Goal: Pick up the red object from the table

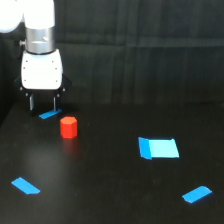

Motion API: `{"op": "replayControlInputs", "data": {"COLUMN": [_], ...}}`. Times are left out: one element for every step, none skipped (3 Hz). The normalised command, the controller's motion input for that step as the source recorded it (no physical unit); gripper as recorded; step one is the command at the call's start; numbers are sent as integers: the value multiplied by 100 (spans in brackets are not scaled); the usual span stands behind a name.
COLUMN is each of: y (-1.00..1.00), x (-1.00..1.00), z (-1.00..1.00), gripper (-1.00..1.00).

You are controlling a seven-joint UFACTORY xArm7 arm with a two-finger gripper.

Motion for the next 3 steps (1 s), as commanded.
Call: {"op": "replayControlInputs", "data": {"y": [-28,-51,-79], "x": [31,33,68], "z": [-33,-32,-10], "gripper": [96,93,100]}}
